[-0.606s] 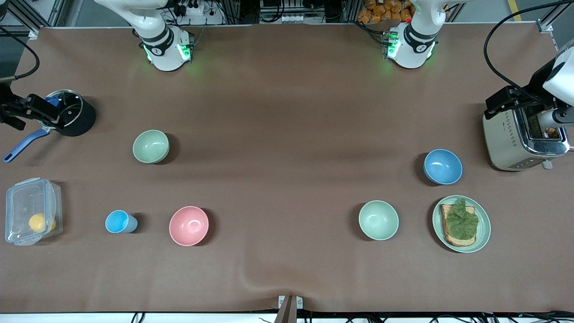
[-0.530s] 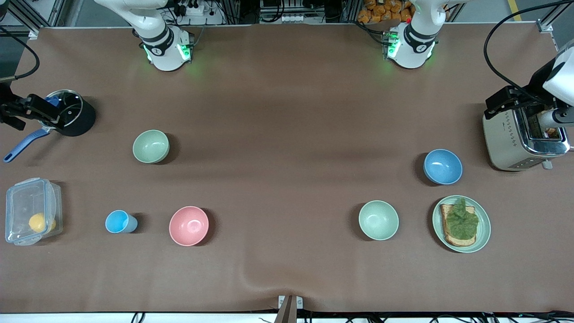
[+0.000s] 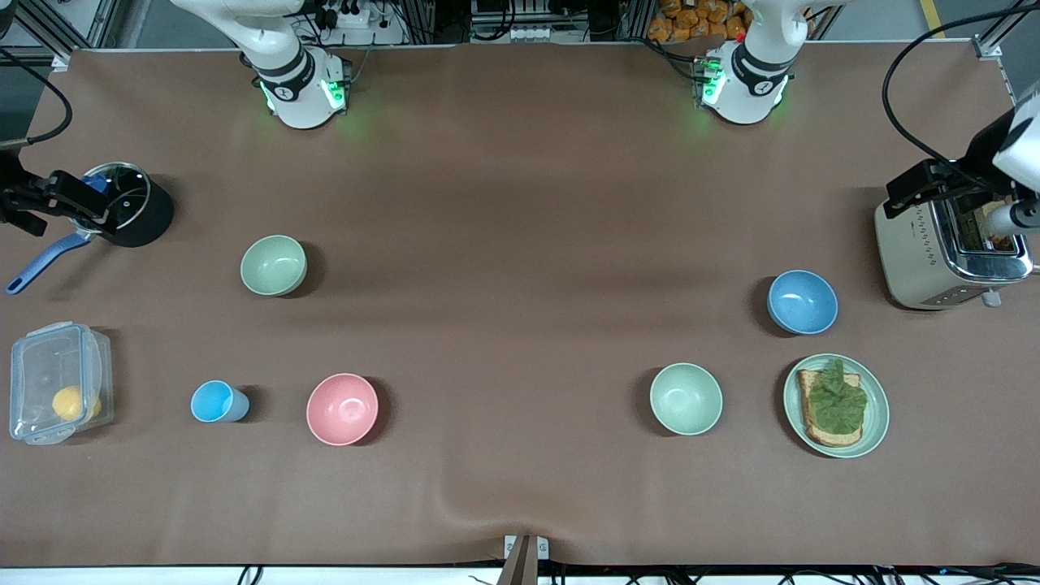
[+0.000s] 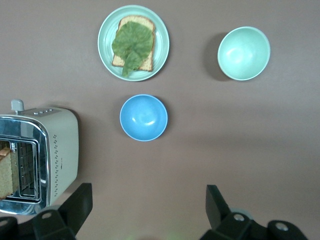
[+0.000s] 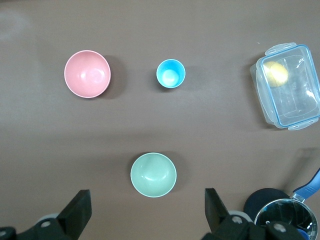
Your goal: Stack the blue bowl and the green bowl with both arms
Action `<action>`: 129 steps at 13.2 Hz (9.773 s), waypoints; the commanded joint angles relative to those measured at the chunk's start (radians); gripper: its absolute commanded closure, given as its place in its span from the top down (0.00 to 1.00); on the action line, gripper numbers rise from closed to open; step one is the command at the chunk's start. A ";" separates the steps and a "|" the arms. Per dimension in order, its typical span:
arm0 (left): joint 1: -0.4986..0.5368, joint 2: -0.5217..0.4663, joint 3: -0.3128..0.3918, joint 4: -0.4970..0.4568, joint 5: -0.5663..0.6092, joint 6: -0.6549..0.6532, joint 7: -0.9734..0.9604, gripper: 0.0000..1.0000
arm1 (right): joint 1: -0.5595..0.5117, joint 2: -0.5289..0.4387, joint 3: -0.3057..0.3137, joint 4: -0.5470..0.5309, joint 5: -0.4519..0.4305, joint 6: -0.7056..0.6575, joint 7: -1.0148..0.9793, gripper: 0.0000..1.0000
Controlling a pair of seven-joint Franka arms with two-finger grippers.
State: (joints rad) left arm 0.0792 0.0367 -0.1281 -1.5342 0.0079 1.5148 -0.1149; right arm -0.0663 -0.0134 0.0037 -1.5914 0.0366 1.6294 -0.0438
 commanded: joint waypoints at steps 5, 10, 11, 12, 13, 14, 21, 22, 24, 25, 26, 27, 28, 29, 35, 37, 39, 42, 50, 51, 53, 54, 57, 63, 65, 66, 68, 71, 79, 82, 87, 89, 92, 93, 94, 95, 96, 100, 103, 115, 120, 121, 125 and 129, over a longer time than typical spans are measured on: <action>0.079 0.199 -0.002 -0.061 0.030 0.025 0.023 1.00 | -0.024 0.085 0.015 -0.010 0.002 -0.020 -0.007 1.00; 0.152 0.232 -0.004 -0.332 0.026 0.357 0.014 1.00 | -0.018 0.084 0.016 -0.070 0.000 -0.011 -0.005 1.00; 0.165 0.233 -0.002 -0.371 0.026 0.408 0.012 1.00 | -0.020 0.086 0.016 -0.090 0.002 -0.007 -0.005 1.00; 0.175 0.247 -0.002 -0.392 0.026 0.445 0.012 1.00 | -0.018 0.084 0.016 -0.117 0.003 0.006 -0.005 1.00; 0.197 0.270 -0.002 -0.414 0.029 0.488 0.020 1.00 | -0.018 0.081 0.016 -0.157 0.003 0.036 -0.008 1.00; 0.209 0.285 -0.002 -0.432 0.030 0.522 0.023 1.00 | -0.017 0.076 0.016 -0.201 0.003 0.068 -0.016 1.00; 0.215 0.402 -0.002 -0.426 0.073 0.604 0.023 1.00 | 0.003 0.036 0.024 -0.510 0.019 0.312 -0.119 1.00; 0.217 0.414 -0.002 -0.423 0.073 0.607 0.023 1.00 | -0.001 0.035 0.022 -0.551 0.017 0.367 -0.137 1.00; 0.217 0.434 -0.002 -0.423 0.073 0.636 0.023 1.00 | -0.035 0.043 0.018 -0.629 0.019 0.492 -0.261 1.00; 0.217 0.434 -0.002 -0.423 0.073 0.636 0.023 1.00 | -0.053 0.052 0.018 -0.640 0.017 0.513 -0.290 1.00; 0.217 0.434 -0.002 -0.423 0.073 0.636 0.023 0.99 | -0.062 0.067 0.018 -0.642 0.017 0.520 -0.292 1.00; 0.217 0.442 -0.002 -0.423 0.073 0.637 0.023 0.92 | -0.063 0.082 0.018 -0.648 0.017 0.524 -0.292 1.00; 0.217 0.443 -0.002 -0.423 0.073 0.637 0.023 0.84 | -0.064 0.095 0.018 -0.671 0.019 0.561 -0.291 1.00; 0.217 0.449 -0.002 -0.420 0.073 0.637 0.023 0.78 | -0.064 0.098 0.018 -0.709 0.019 0.622 -0.292 1.00; 0.214 0.454 -0.002 -0.419 0.073 0.637 0.008 0.30 | -0.151 0.208 0.021 -0.762 0.020 0.800 -0.404 0.73; 0.214 0.454 -0.002 -0.419 0.073 0.637 0.006 0.15 | -0.168 0.231 0.022 -0.778 0.064 0.837 -0.436 0.68; 0.214 0.454 -0.002 -0.419 0.073 0.637 0.006 0.10 | -0.153 0.234 0.024 -0.801 0.107 0.866 -0.436 0.67; 0.202 0.453 -0.002 -0.419 0.073 0.636 0.001 0.00 | -0.150 0.240 0.024 -0.806 0.114 0.876 -0.436 0.67; 0.205 0.425 -0.013 -0.396 0.075 0.621 0.057 0.00 | -0.127 0.242 0.025 -0.811 0.157 0.863 -0.433 0.00; 0.206 0.417 -0.013 -0.394 0.075 0.621 0.060 0.00 | -0.125 0.240 0.027 -0.811 0.158 0.859 -0.430 0.00; 0.203 0.402 -0.015 -0.388 0.075 0.616 0.066 0.00 | -0.121 0.239 0.027 -0.796 0.199 0.805 -0.426 0.00; 0.202 0.396 -0.016 -0.376 0.075 0.590 0.066 0.00 | -0.113 0.236 0.027 -0.780 0.232 0.759 -0.423 0.00; 0.205 0.396 -0.034 -0.278 0.075 0.454 0.083 0.00 | -0.096 0.231 0.025 -0.756 0.289 0.710 -0.404 0.00; 0.203 0.387 -0.080 -0.170 0.075 0.349 0.084 0.00 | -0.029 0.199 0.027 -0.713 0.290 0.606 -0.247 0.00; 0.203 0.382 -0.091 -0.156 0.073 0.332 0.084 0.00 | 0.038 0.170 0.027 -0.713 0.292 0.601 -0.129 0.00; 0.202 0.379 -0.093 -0.156 0.067 0.331 0.083 0.00 | 0.074 0.155 0.027 -0.714 0.292 0.595 -0.063 0.00; 0.203 0.374 -0.110 -0.156 0.060 0.331 0.074 0.00 | 0.146 0.133 0.027 -0.713 0.292 0.592 0.066 0.00; 0.202 0.373 -0.114 -0.156 0.058 0.320 0.066 0.00 | 0.262 0.127 0.027 -0.711 0.311 0.622 0.246 0.00; 0.202 0.370 -0.196 -0.162 0.024 0.291 -0.091 0.00 | 0.507 0.151 0.025 -0.697 0.381 0.776 0.571 0.00; 0.211 0.377 -0.196 -0.161 0.021 0.292 -0.089 0.00 | 0.640 0.199 0.024 -0.684 0.379 0.884 0.769 0.00; 0.202 0.381 -0.196 -0.156 0.021 0.292 -0.092 0.00 | 0.799 0.274 0.022 -0.660 0.379 0.992 0.941 0.00; 0.206 0.381 -0.194 -0.150 0.023 0.292 -0.089 0.00 | 0.853 0.312 0.022 -0.650 0.378 1.053 1.011 0.00; 0.206 0.382 -0.194 -0.129 0.030 0.292 -0.071 0.00 | 0.910 0.378 0.018 -0.596 0.368 1.073 1.105 0.00; 0.205 0.382 -0.194 -0.129 0.032 0.292 -0.071 0.00 | 0.928 0.395 0.013 -0.590 0.368 1.081 1.114 0.00; 0.203 0.382 -0.194 -0.123 0.032 0.292 -0.074 0.00 | 0.931 0.409 0.013 -0.585 0.367 1.098 1.119 0.00; 0.199 0.382 -0.194 -0.110 0.029 0.292 -0.080 0.00 | 0.931 0.412 0.013 -0.585 0.367 1.112 1.121 0.00; 0.197 0.382 -0.194 -0.109 0.029 0.291 -0.086 0.00 | 0.931 0.412 0.013 -0.585 0.367 1.112 1.121 0.00; 0.194 0.388 -0.194 -0.083 0.035 0.291 -0.083 0.00 | 0.927 0.428 0.013 -0.584 0.370 1.123 1.128 0.83; 0.194 0.394 -0.196 -0.072 0.034 0.288 -0.088 0.00 | 0.915 0.415 0.013 -0.573 0.370 1.100 1.156 1.00; 0.074 0.393 -0.312 -0.033 -0.086 0.239 -0.323 0.00 | 0.702 0.351 -0.016 -0.443 0.507 0.745 1.319 1.00; -0.048 0.387 -0.357 -0.087 -0.092 0.277 -0.492 0.00 | 0.674 0.464 -0.010 -0.436 0.710 0.860 1.306 1.00; -0.067 0.382 -0.369 -0.115 -0.092 0.313 -0.518 0.00 | 0.680 0.484 -0.008 -0.427 0.741 0.878 1.306 1.00; -0.082 0.381 -0.413 -0.164 -0.094 0.366 -0.603 0.00 | 0.703 0.529 -0.002 -0.415 0.807 0.947 1.300 1.00; -0.081 0.367 -0.472 -0.242 -0.098 0.393 -0.719 0.00 | 0.759 0.572 0.001 -0.383 0.867 0.992 1.297 1.00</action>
State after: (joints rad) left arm -0.0121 0.4382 -0.5773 -1.7181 -0.0657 1.8785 -0.7960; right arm 0.6591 0.5167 0.0017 -2.0126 0.8549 2.5811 1.2579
